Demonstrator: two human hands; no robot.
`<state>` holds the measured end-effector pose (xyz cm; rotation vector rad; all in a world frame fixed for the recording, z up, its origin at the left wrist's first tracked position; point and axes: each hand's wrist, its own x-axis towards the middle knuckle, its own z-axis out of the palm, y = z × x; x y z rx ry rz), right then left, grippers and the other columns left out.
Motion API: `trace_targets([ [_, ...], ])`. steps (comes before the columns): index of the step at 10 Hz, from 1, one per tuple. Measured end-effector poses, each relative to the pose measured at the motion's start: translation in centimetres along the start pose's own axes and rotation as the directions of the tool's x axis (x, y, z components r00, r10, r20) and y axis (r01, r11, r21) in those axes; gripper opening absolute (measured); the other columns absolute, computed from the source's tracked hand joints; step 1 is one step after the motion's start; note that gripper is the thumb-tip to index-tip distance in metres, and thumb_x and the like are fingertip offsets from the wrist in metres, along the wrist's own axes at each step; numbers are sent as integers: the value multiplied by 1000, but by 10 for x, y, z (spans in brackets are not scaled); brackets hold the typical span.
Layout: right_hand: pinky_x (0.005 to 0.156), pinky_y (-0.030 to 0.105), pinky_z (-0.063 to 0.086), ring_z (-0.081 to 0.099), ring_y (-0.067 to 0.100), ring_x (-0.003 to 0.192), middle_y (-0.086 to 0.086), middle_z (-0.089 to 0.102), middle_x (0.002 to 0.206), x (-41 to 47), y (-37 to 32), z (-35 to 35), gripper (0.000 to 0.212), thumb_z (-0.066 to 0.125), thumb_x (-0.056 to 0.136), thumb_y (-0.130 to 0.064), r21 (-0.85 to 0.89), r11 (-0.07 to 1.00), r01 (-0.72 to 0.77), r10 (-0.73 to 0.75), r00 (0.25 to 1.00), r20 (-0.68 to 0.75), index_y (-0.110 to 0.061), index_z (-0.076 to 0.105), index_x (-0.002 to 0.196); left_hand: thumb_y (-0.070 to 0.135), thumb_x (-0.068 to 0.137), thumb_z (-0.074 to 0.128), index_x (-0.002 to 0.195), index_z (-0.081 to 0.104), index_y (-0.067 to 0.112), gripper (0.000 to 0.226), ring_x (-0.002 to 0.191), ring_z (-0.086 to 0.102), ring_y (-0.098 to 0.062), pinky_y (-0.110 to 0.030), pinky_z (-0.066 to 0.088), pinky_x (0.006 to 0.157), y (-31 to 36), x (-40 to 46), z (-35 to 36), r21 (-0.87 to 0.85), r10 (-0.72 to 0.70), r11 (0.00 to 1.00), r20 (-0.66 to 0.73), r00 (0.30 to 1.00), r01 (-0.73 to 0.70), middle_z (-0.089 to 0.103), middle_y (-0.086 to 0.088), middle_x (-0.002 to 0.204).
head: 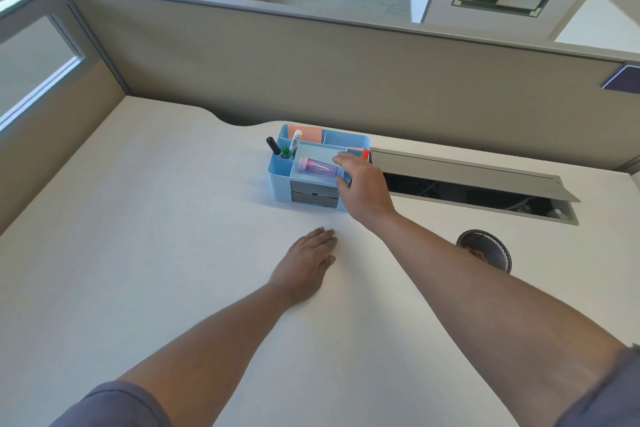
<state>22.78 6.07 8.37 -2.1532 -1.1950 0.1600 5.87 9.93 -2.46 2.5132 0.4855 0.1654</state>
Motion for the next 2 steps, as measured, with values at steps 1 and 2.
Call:
trace_targets([
  [1,115,32,34,51,27,137,13,59,145,-19,-1,-16,43,60,94,-3,-12,1000,-11,11,1000,-5,-6,59,137,22,105,48,148,49,11,45,148,37,-24,-28,21,120,16,2,-18,-3,-25,1000,7,1000,25,46,-5,158],
  [2,117,32,30,47,27,140,13,55,149,-33,-1,-29,44,56,96,-6,-26,1000,-10,9,1000,-21,-6,56,140,20,104,48,145,54,12,42,139,48,-26,-32,32,117,35,10,-38,21,2,1000,-84,996,0,54,-6,152],
])
